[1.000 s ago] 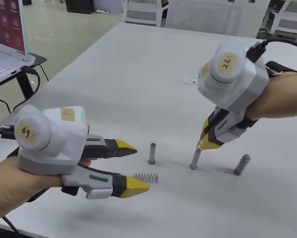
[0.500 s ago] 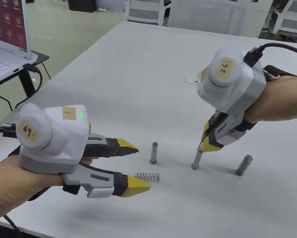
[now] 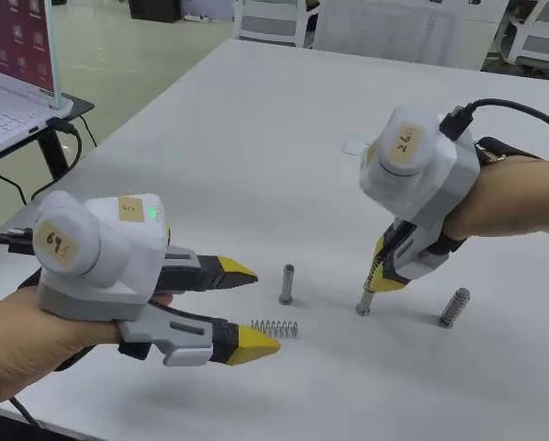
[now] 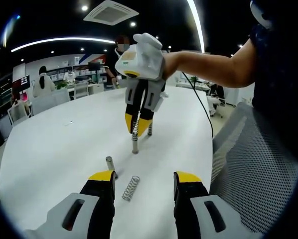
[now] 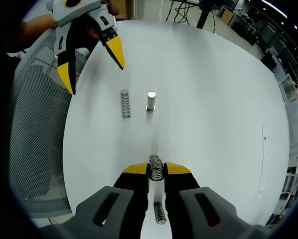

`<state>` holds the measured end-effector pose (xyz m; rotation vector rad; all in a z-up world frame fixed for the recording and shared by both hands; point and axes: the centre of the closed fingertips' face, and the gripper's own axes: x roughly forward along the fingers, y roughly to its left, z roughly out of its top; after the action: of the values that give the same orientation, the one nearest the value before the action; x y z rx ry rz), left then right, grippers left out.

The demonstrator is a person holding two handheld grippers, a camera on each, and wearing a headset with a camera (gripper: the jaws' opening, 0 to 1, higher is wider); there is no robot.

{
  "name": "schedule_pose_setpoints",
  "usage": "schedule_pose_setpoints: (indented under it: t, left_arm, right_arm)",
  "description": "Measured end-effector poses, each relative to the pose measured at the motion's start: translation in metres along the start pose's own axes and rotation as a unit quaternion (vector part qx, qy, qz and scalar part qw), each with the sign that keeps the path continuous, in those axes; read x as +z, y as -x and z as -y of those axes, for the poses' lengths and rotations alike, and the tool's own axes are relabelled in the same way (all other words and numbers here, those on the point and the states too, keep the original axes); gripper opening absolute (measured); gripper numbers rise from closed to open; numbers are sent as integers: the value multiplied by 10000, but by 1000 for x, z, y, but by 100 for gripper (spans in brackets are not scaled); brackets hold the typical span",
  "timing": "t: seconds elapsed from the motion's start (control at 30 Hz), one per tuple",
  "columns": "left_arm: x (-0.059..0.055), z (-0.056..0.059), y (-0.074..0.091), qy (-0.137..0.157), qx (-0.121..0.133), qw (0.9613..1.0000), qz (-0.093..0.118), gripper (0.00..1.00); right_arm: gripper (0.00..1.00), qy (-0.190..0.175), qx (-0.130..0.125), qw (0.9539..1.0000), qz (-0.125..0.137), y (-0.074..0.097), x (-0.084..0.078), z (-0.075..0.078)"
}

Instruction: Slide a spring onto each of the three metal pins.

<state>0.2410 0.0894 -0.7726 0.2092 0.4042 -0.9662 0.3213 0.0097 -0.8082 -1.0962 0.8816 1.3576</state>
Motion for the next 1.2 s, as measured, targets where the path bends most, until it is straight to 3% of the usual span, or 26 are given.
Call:
schedule_pose_setpoints:
  t: [0.8,1.2]
  left_arm:
    - [1,1,0,-27,-8,10000,-36,41]
    - [0,0,-1,-18,-3,10000,-30,41]
  right_arm:
    - [9,-128,90,9998,-120,-30,-12,1]
    - [9,-184,88,9997,-118,-36,-13,0]
